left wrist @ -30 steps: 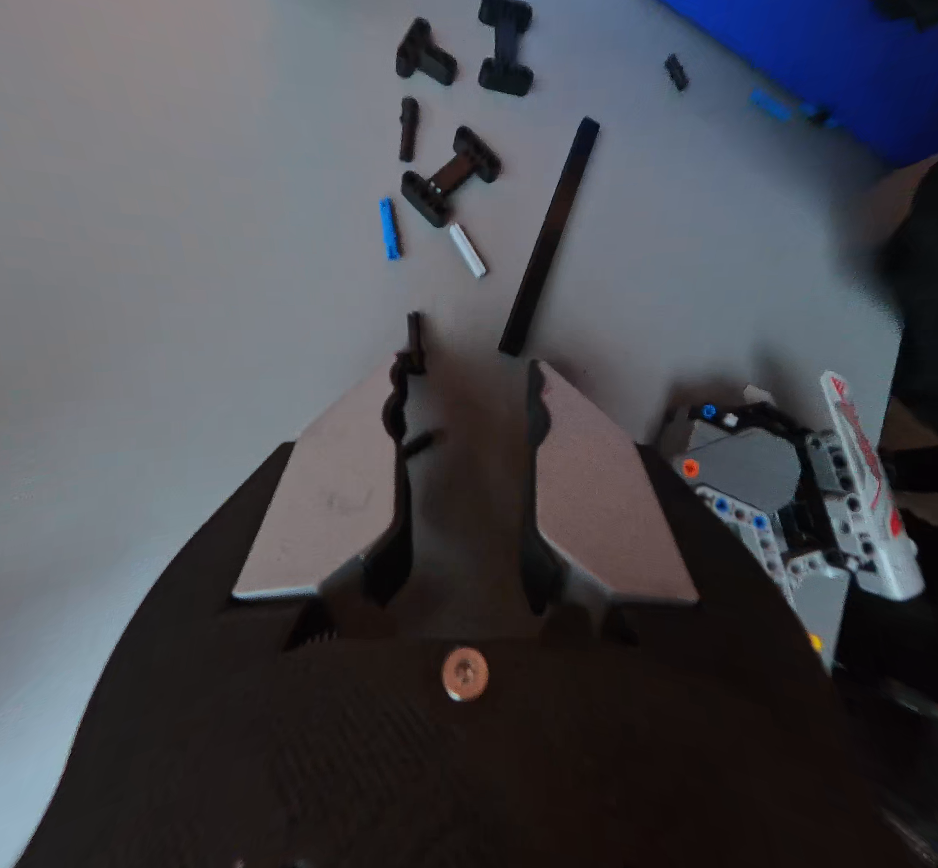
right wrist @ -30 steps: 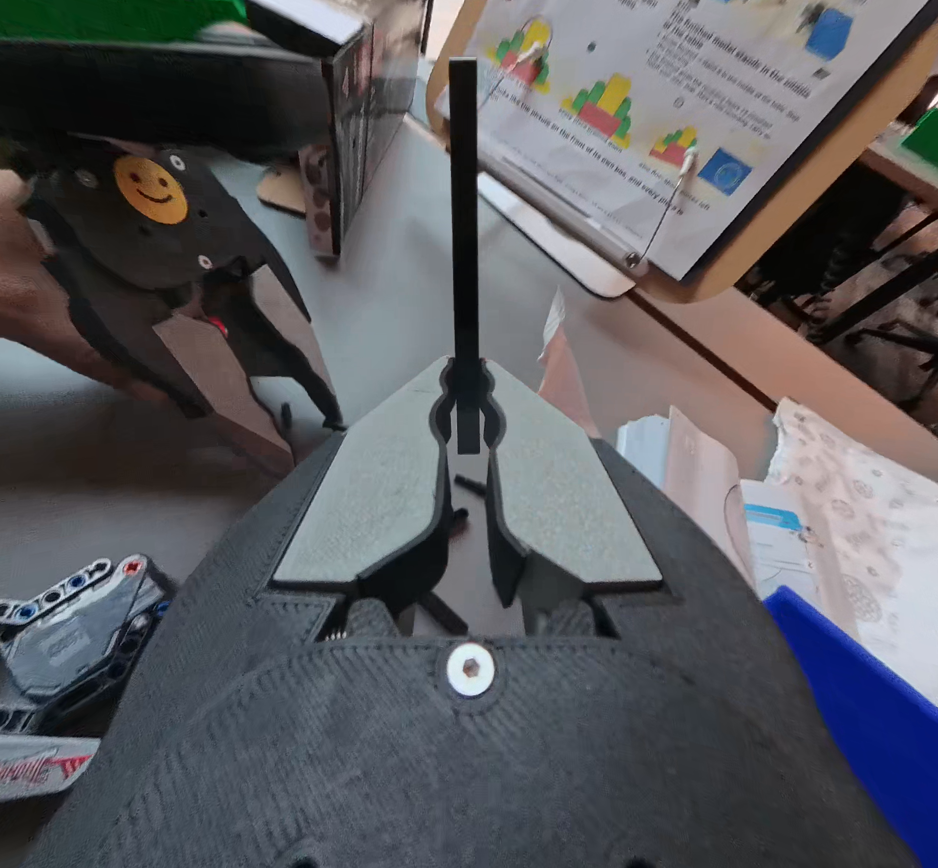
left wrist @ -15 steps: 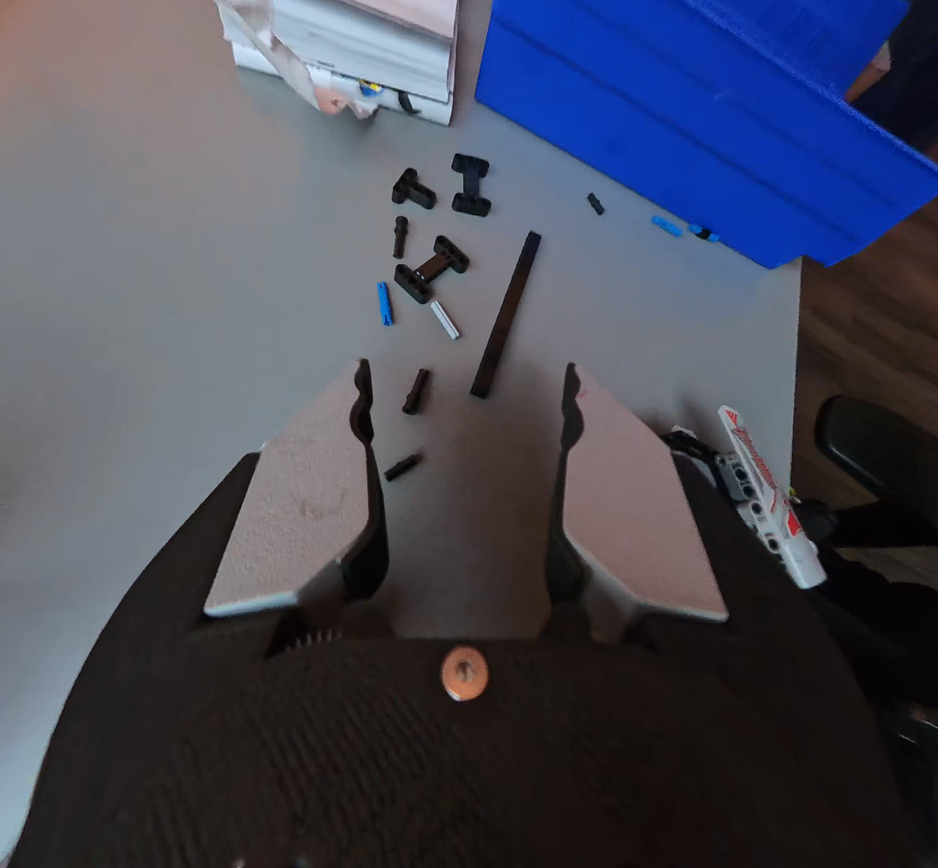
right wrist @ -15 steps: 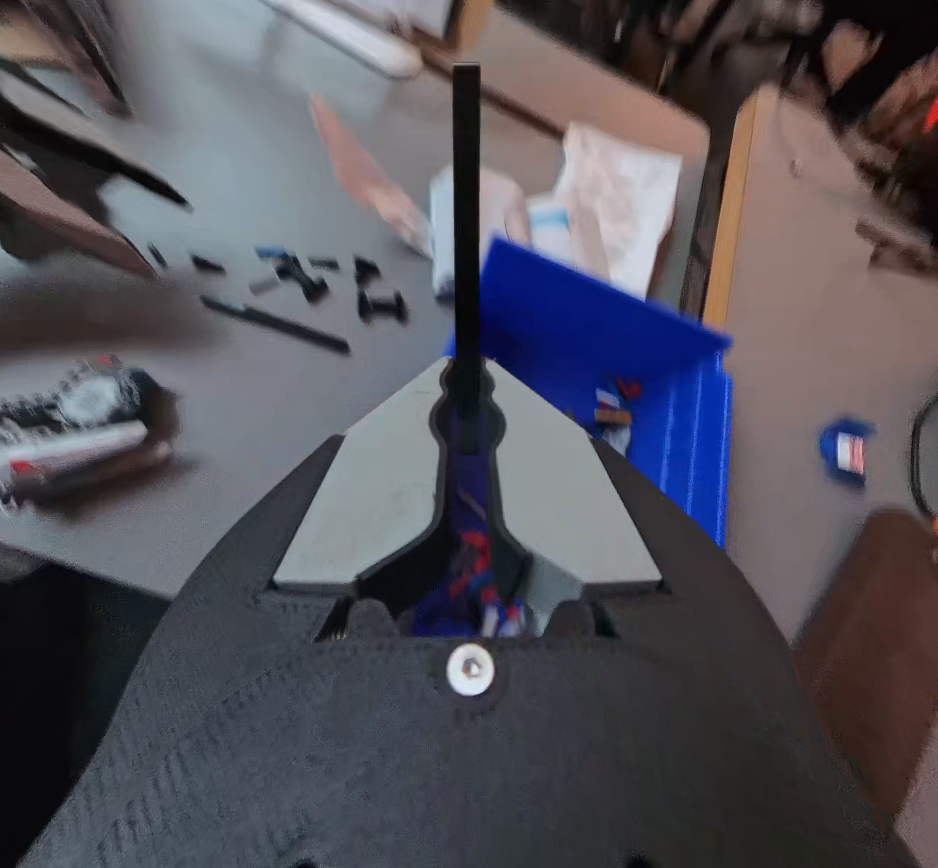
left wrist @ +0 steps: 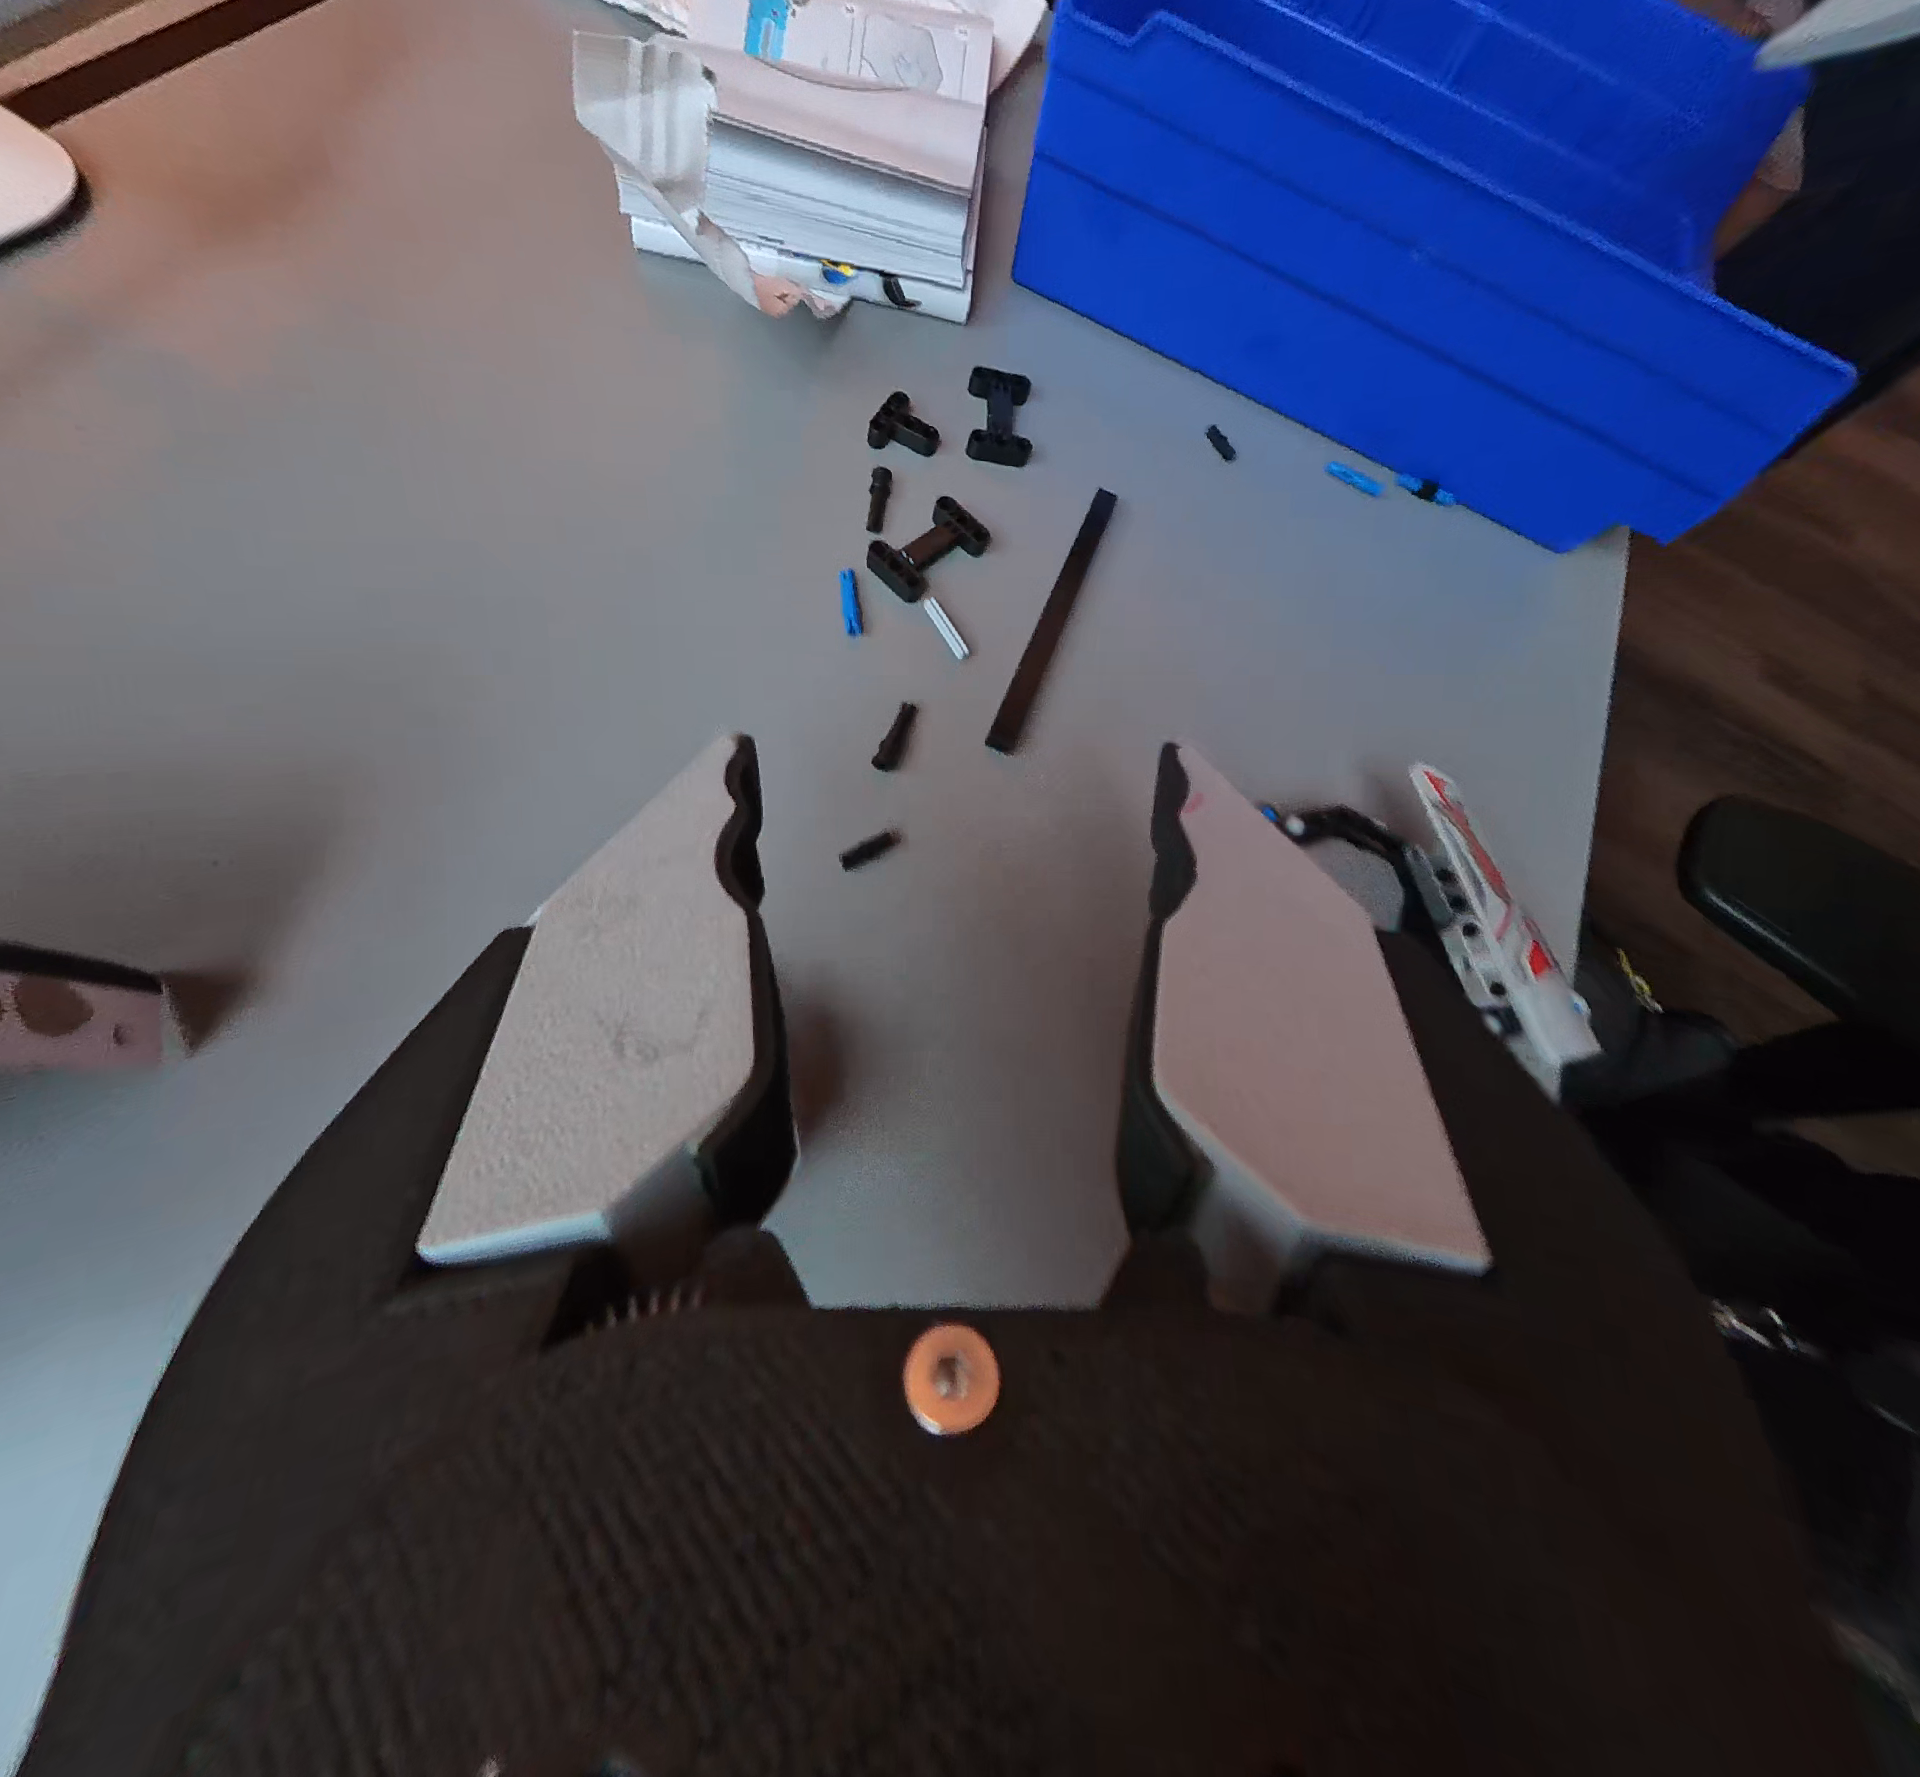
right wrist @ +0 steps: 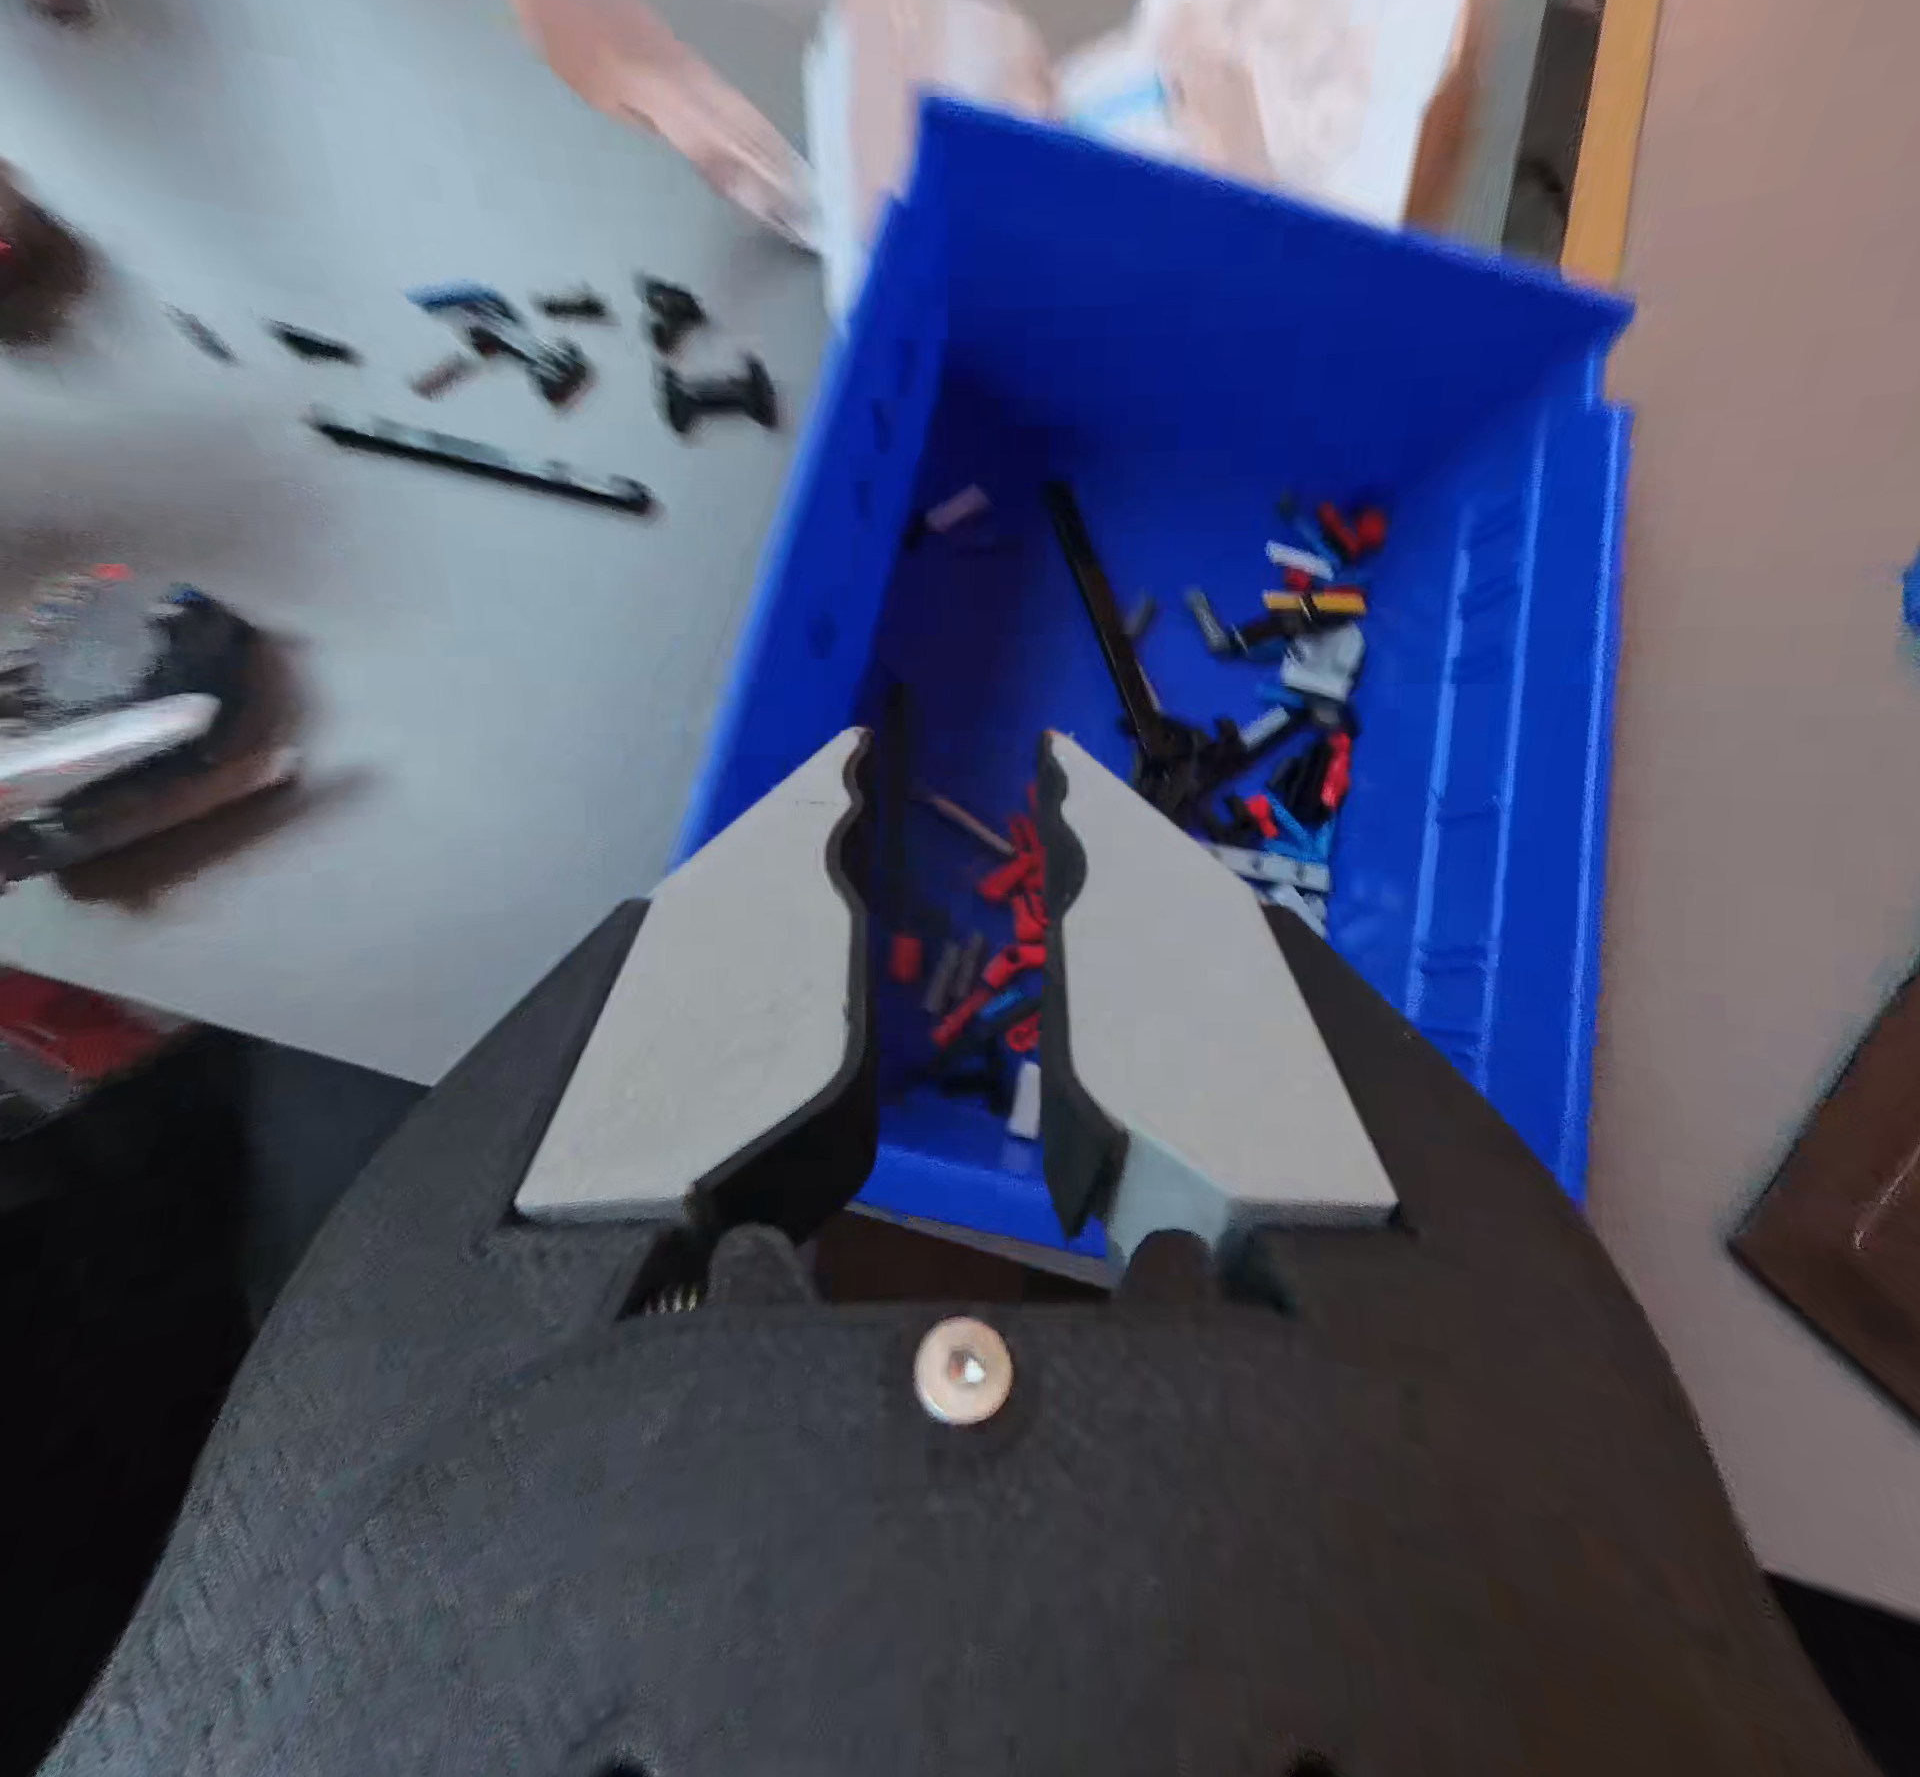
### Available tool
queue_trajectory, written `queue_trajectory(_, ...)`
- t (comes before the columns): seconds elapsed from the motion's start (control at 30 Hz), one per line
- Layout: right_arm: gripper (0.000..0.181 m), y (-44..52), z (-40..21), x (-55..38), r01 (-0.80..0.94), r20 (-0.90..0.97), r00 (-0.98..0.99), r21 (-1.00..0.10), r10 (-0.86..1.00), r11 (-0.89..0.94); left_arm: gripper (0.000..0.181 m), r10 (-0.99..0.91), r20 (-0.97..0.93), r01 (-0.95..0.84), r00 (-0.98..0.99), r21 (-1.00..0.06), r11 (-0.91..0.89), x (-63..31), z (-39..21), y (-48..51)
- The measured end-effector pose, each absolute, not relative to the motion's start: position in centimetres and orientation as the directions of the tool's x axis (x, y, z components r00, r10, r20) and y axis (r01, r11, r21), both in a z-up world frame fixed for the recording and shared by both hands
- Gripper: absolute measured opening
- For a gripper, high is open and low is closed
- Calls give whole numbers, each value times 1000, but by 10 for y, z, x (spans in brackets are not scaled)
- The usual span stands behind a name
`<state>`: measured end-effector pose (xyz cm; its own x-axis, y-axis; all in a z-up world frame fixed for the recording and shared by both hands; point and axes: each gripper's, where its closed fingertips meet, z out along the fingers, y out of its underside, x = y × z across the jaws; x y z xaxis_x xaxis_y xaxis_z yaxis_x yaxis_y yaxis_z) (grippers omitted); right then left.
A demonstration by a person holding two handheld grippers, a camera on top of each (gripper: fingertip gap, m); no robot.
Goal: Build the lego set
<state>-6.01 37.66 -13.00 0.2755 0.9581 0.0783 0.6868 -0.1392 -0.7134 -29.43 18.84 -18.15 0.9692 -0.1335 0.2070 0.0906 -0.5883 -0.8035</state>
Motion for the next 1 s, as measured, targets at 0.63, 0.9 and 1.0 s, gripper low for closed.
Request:
queue_trajectory(0.63, 32, 156, -229, -145, 684, -527, -327, -705, 785, -188, 41, -458, 183, -205, 870, -711, -673, -175, -253, 115)
queue_trajectory(0.9, 22, 165, -216, -181, 623, -420, -329, -769, 846, -140, 24, -391, 154, -168, 908, -720, -674, -183, -263, 125)
queue_trajectory(1.0, 31, 193, -224, -195, 653, -117, -173, -757, 978, 25, 21, -337, 189, -104, 922, -717, -689, -195, -263, 128)
